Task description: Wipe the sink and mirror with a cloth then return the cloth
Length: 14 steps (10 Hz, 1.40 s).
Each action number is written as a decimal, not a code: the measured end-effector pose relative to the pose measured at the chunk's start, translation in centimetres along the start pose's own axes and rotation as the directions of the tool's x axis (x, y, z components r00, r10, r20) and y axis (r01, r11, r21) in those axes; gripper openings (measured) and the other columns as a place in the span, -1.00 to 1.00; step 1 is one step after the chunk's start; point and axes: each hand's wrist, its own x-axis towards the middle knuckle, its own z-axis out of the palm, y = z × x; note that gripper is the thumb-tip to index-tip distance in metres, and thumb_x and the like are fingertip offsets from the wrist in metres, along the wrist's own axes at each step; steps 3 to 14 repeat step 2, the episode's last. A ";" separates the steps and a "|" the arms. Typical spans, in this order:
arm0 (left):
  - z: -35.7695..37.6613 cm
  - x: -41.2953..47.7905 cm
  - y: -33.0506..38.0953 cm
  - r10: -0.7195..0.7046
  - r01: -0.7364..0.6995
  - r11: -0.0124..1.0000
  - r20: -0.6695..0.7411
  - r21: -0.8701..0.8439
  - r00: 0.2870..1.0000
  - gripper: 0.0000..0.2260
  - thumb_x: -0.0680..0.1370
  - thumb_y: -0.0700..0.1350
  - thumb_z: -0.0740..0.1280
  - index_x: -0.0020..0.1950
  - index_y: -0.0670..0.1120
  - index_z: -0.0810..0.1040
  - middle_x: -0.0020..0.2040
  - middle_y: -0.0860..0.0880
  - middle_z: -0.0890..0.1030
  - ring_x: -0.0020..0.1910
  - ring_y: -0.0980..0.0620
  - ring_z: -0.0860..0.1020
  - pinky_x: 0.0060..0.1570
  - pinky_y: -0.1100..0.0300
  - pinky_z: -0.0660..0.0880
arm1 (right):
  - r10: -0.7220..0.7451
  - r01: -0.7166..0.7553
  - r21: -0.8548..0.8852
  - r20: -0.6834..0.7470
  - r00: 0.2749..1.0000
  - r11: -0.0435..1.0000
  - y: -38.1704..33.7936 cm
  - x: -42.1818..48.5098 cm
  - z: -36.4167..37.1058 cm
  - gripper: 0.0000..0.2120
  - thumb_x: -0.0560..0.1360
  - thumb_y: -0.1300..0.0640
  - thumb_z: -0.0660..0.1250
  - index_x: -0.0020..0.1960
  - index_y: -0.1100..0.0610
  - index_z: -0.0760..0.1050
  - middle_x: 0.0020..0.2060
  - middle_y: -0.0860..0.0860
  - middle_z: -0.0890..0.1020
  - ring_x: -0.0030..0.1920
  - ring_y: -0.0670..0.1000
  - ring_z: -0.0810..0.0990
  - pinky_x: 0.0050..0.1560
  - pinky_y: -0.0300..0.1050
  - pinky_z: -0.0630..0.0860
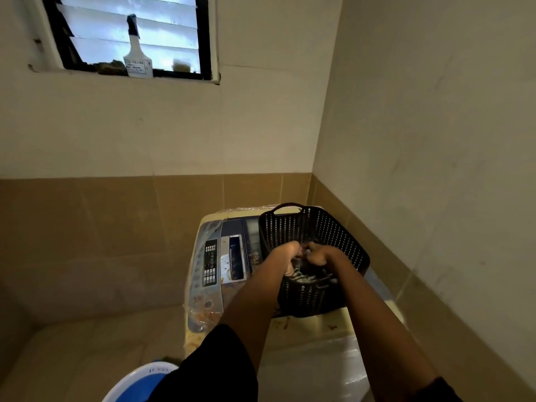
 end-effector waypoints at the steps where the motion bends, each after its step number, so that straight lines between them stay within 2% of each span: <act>1: 0.3 -1.5 0.0 0.020 -0.021 1.000 -0.054 -0.021 0.998 -0.68 0.60 -0.19 0.04 0.25 -0.24 0.46 -0.03 -0.19 0.53 0.03 -0.11 0.51 0.18 0.08 0.45 | -0.021 0.023 0.029 -0.065 0.998 0.999 -0.8 -0.9 -0.4 -0.54 0.55 0.12 0.20 0.39 0.27 0.28 0.36 0.22 0.38 0.31 0.20 0.42 0.32 0.06 0.38; 2: 0.6 -1.2 0.1 0.184 -0.180 0.983 -0.132 0.040 0.974 -0.48 0.59 -0.13 0.10 0.53 -0.23 0.08 0.47 -0.23 0.28 0.43 -0.18 0.33 0.41 0.00 0.31 | -0.046 0.054 0.050 -0.141 0.989 0.997 -1.4 -1.0 -0.6 -0.65 0.54 0.13 0.20 0.23 0.31 0.46 0.22 0.25 0.53 0.17 0.18 0.53 0.13 -0.04 0.46; 14: 0.6 -1.2 0.1 0.184 -0.180 0.983 -0.132 0.040 0.974 -0.48 0.59 -0.13 0.10 0.53 -0.23 0.08 0.47 -0.23 0.28 0.43 -0.18 0.33 0.41 0.00 0.31 | -0.046 0.054 0.050 -0.141 0.989 0.997 -1.4 -1.0 -0.6 -0.65 0.54 0.13 0.20 0.23 0.31 0.46 0.22 0.25 0.53 0.17 0.18 0.53 0.13 -0.04 0.46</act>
